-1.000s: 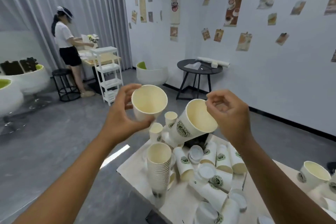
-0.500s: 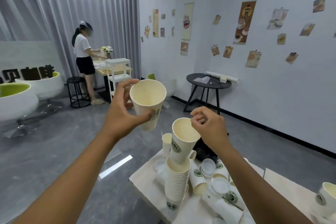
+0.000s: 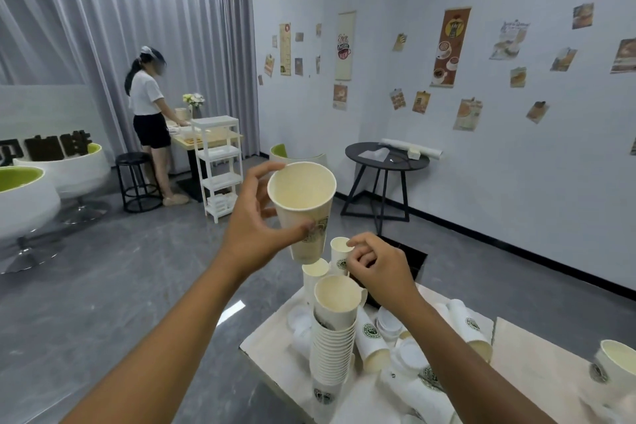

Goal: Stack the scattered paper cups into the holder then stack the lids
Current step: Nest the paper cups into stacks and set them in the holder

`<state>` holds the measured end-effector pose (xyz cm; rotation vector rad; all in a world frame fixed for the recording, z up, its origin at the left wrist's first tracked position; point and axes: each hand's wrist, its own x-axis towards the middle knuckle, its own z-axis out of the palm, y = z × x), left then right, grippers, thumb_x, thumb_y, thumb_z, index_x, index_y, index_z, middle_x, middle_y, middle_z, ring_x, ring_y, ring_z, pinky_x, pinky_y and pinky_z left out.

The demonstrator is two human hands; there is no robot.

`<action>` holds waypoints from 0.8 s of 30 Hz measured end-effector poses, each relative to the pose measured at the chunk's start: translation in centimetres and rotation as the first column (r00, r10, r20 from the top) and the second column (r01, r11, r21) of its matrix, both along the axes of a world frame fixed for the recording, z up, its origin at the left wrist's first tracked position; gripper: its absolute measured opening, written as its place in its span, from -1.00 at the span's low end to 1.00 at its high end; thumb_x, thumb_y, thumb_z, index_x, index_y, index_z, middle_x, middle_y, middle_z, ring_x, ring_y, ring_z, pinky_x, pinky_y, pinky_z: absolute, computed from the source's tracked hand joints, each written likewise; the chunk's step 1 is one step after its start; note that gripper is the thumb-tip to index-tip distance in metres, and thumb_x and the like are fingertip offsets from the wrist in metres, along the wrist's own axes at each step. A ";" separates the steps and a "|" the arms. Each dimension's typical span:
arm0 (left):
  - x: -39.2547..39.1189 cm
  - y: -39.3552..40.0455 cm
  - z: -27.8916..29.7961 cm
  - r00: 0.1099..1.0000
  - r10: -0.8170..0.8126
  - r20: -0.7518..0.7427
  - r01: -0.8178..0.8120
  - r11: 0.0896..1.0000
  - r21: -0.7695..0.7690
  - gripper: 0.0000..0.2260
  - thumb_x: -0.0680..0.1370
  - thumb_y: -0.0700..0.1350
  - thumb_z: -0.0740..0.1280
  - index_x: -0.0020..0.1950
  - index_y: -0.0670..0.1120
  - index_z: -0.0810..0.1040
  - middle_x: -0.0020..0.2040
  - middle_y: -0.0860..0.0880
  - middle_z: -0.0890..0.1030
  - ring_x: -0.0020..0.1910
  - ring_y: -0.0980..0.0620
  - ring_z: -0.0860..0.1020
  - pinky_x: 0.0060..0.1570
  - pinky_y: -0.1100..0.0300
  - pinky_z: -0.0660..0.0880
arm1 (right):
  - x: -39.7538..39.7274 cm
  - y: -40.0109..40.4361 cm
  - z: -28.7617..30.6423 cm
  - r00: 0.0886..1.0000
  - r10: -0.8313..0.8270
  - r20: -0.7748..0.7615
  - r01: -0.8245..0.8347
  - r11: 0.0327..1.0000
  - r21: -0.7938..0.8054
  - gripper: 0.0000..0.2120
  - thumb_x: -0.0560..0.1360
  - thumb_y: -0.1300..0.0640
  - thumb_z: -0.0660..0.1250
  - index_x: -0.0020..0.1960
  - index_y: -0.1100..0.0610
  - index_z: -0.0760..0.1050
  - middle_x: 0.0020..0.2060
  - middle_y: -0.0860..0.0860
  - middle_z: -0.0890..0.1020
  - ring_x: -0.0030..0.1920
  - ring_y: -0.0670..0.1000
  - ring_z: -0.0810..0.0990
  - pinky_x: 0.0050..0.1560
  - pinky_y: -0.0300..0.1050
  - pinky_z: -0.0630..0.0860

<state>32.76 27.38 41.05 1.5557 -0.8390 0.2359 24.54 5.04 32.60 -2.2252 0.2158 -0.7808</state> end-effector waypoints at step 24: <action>-0.8 -4.5 -9.8 0.969 -0.099 -0.227 0.127 0.985 0.115 -0.25 0.30 -0.06 0.71 0.38 0.17 0.41 0.33 0.19 0.56 0.33 0.17 0.54 0.14 0.03 0.64 | -2.9 1.0 -1.7 0.982 0.188 0.000 -0.180 0.941 0.288 -0.23 0.35 0.08 0.55 0.41 -0.37 0.31 0.20 -0.13 0.56 0.10 0.00 0.61 -0.04 0.15 0.66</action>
